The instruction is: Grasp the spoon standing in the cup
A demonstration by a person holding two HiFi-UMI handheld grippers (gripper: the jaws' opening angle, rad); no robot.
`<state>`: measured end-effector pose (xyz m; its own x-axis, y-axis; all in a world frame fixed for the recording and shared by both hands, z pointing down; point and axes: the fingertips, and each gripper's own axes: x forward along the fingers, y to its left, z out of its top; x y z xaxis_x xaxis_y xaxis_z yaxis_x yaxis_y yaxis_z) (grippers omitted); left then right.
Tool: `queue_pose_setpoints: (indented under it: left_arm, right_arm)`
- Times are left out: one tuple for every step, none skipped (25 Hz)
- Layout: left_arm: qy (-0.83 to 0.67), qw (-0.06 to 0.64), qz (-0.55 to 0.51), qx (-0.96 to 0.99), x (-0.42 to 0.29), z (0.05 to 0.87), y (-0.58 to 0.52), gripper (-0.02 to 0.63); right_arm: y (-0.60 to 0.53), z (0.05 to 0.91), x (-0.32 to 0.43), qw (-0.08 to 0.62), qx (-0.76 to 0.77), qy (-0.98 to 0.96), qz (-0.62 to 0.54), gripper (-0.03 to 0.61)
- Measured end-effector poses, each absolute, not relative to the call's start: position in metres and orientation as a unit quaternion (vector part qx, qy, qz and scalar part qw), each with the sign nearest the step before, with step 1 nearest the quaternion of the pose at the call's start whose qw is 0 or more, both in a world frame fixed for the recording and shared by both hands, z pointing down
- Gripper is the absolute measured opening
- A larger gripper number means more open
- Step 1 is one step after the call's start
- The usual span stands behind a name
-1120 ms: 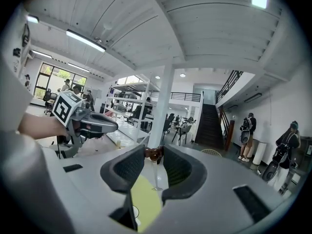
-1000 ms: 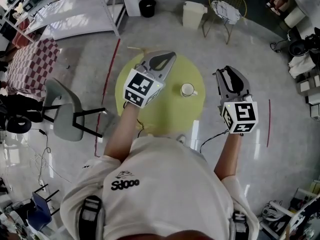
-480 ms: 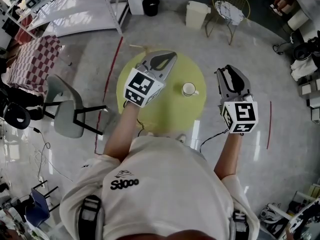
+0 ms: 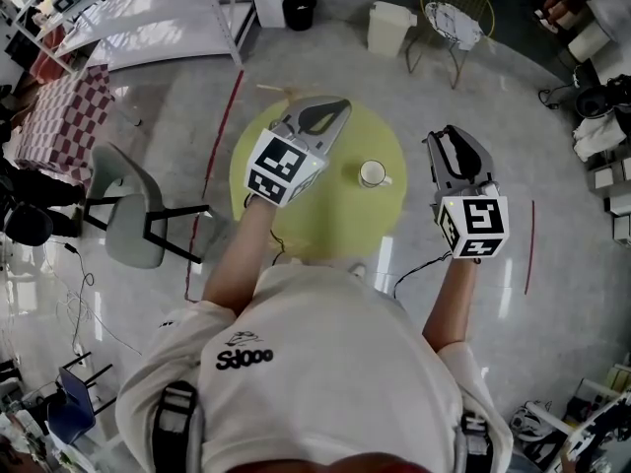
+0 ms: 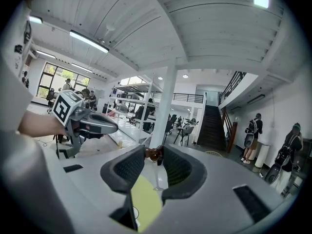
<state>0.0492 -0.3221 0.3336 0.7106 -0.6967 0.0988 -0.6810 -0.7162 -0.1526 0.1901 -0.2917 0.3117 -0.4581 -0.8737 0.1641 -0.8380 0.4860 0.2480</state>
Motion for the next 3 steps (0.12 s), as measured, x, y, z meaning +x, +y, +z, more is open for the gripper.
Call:
queue_pose_setpoints:
  left_arm:
    - [0.373,0.052,-0.075,-0.923,0.049,0.3348,-0.3221,0.026]
    - [0.373,0.052,-0.076,-0.923,0.0488,0.336,-0.3222,0.026]
    - [0.372,0.051,-0.077,-0.924,0.0486,0.3372,-0.3222,0.026]
  right_arm:
    - [-0.2919,0.3128,0.1898,0.136,0.502,-0.851,-0.066,0.137]
    - [-0.2922,0.3137,0.1895,0.137,0.502,-0.851,-0.066,0.137]
    - [-0.2924,0.3146,0.1891,0.138,0.502,-0.851,-0.066,0.137]
